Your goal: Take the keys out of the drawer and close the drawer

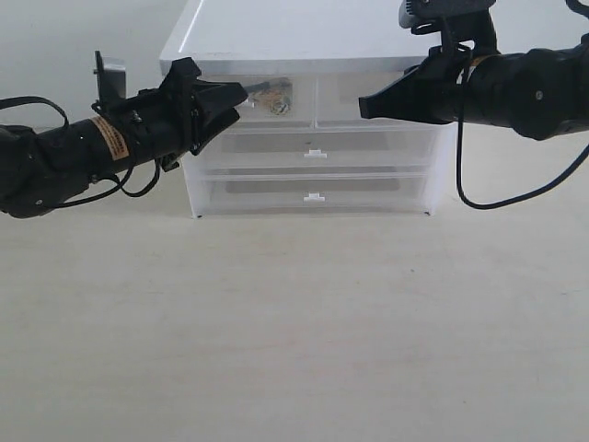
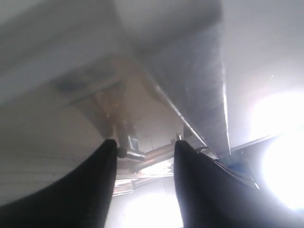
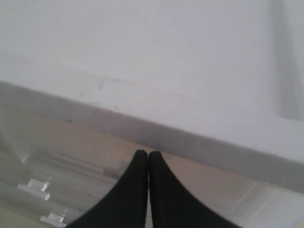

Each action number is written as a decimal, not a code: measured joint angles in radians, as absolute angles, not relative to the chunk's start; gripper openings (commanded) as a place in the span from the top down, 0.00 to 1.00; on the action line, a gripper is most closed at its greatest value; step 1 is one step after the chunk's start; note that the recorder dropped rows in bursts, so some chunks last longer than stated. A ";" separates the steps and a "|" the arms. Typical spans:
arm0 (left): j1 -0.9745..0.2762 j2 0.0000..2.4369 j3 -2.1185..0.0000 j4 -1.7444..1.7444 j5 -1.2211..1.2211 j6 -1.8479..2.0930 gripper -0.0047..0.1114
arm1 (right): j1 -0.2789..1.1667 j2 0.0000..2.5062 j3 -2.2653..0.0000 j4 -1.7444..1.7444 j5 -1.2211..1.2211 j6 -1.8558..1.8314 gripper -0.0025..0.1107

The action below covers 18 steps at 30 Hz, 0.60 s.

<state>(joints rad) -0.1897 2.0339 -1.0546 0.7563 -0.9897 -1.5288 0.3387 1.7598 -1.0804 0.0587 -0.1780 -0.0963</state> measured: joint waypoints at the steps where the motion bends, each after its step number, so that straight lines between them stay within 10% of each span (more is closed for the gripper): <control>1: -0.190 2.034 -1.055 0.756 -0.990 -1.530 0.73 | 0.339 1.760 -1.080 0.059 -0.178 -0.096 0.98; 7: -0.190 2.056 -1.055 0.735 -0.988 -1.563 0.92 | 0.339 1.760 -1.080 0.059 -0.178 -0.096 0.98; 18: -0.190 2.091 -1.062 0.726 -1.057 -1.568 0.92 | 0.339 1.760 -1.080 0.059 -0.178 -0.096 0.98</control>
<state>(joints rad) -0.1897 2.0907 -1.0618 0.7262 -1.0569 -1.5676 0.3387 1.7598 -1.0804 0.0587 -0.1780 -0.0963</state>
